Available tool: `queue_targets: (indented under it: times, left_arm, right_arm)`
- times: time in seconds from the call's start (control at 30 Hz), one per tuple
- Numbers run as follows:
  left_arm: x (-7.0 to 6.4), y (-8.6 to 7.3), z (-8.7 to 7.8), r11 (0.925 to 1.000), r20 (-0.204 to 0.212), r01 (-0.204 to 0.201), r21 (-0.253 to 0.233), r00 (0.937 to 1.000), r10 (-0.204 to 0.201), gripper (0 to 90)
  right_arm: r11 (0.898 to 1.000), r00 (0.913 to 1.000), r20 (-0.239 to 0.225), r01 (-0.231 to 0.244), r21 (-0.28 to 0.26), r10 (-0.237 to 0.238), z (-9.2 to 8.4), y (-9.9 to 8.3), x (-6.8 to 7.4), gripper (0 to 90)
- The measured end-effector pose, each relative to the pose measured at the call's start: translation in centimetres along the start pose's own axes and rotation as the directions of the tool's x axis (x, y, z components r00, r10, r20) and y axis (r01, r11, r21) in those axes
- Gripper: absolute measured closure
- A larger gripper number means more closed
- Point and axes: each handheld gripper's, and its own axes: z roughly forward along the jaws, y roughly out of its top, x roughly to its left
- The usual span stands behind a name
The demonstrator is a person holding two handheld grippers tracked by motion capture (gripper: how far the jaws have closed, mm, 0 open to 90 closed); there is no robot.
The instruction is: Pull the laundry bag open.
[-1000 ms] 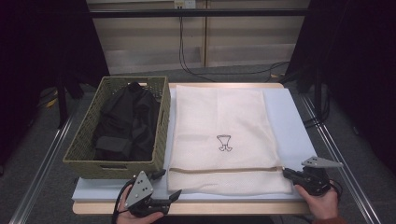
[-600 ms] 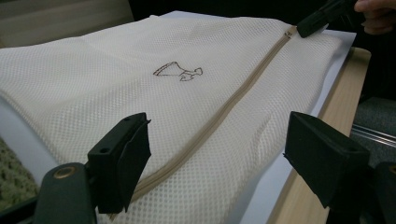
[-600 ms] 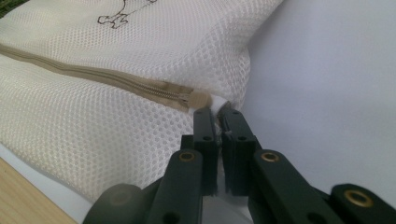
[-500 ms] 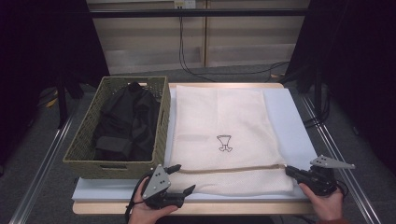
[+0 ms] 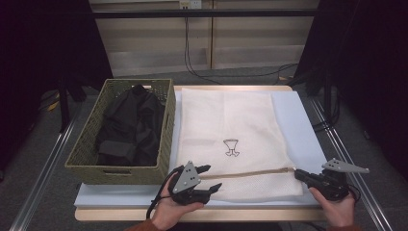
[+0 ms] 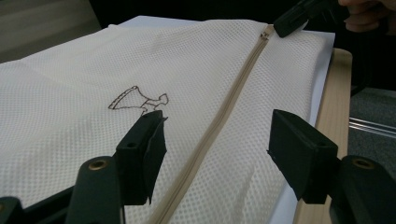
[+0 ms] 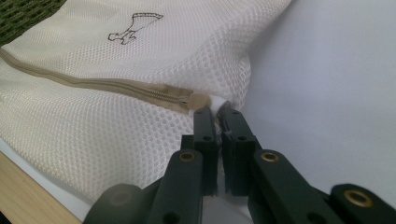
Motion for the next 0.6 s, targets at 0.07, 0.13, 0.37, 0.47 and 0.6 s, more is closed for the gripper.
queue_targets:
  times: [0.07, 0.13, 0.37, 0.47, 0.6]
  left_arm:
    - [0.0, 0.3, 0.7, 1.0000, 0.012, -0.008, 0.006, 0.9999, 0.008, 39.8]
    - [0.0, 0.7, 1.4, 0.9997, 0.027, -0.019, 0.018, 0.9995, 0.018, 40.9]
    - [0.2, 1.7, 4.1, 0.9987, 0.059, -0.034, 0.037, 0.9977, 0.032, 46.9]
    - [0.4, 2.3, 5.2, 0.9997, 0.062, 0.002, 0.025, 0.9980, -0.004, 46.7]
    - [0.6, 2.8, 6.1, 0.9998, 0.072, 0.006, 0.018, 0.9974, -0.008, 46.1]
  right_arm:
    - [1.000, 1.0000, -0.001, 0.000, -0.001, 0.000, -0.1, 0.1, 0.0, 86.2]
    - [1.000, 1.0000, -0.004, -0.004, -0.001, 0.004, -0.1, 0.2, 0.0, 86.2]
    - [1.000, 1.0000, -0.009, 0.002, -0.009, -0.003, -0.1, 0.6, 0.0, 86.4]
    - [1.000, 1.0000, -0.008, 0.002, -0.008, -0.002, -0.1, 0.8, 0.1, 86.4]
    - [1.000, 0.9999, -0.016, -0.001, -0.018, 0.000, -0.3, 1.1, 0.2, 86.5]
